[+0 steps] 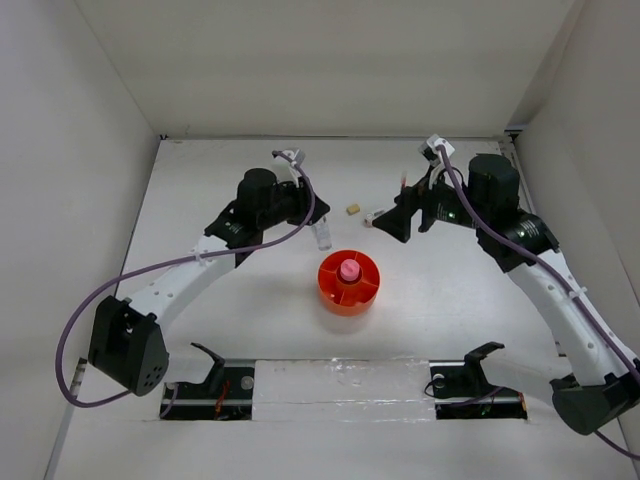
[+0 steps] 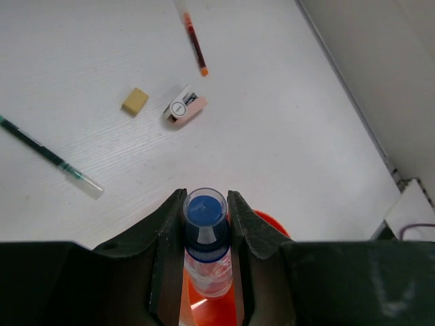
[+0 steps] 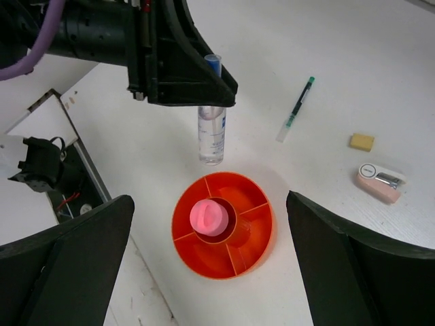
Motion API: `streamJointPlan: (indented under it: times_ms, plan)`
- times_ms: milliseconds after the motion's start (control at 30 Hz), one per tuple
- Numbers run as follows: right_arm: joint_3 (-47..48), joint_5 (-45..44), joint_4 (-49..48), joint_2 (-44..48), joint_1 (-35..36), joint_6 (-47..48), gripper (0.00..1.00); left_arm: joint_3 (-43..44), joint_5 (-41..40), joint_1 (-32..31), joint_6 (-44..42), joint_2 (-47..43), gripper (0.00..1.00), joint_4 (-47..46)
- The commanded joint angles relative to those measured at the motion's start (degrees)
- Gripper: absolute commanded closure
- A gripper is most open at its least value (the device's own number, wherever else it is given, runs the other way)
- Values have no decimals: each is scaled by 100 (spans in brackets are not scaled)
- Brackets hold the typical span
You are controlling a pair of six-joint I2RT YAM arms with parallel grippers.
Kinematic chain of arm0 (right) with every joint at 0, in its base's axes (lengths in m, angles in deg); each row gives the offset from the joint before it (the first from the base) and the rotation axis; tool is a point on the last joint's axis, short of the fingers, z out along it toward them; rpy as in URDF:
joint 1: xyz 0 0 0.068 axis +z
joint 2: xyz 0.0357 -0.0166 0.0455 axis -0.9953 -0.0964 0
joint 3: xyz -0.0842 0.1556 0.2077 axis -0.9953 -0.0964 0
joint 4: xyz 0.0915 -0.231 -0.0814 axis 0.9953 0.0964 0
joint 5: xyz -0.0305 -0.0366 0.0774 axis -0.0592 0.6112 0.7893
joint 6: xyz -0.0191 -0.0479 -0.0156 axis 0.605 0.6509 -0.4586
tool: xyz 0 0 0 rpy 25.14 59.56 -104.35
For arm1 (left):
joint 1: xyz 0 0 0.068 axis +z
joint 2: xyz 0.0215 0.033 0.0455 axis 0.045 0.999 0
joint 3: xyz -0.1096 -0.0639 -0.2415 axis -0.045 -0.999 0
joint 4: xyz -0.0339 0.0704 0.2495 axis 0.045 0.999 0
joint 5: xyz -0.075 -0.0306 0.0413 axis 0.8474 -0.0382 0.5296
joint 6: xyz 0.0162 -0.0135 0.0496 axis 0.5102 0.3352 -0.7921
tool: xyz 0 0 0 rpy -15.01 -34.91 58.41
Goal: Sort the stationery into containers
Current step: Place the stationery in the storage box.
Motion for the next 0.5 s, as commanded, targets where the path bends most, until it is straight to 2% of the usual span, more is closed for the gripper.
streamJointPlan:
  times_ms: [0,167,333,467]
  plan:
    - [-42,-38,-151,288,-8,62,0,-8,-1044,-359,-292,-333,100,-413]
    - [-42,-39,-151,472,-8,62,0,238,-2660,-1036,-495,-192,100,-141]
    - [-42,-39,-204,526,-8,9,0,186,-3041,-1037,-442,-192,100,-140]
    - [-42,14,-335,526,-8,-44,0,133,-2980,-1037,-442,-192,100,-140]
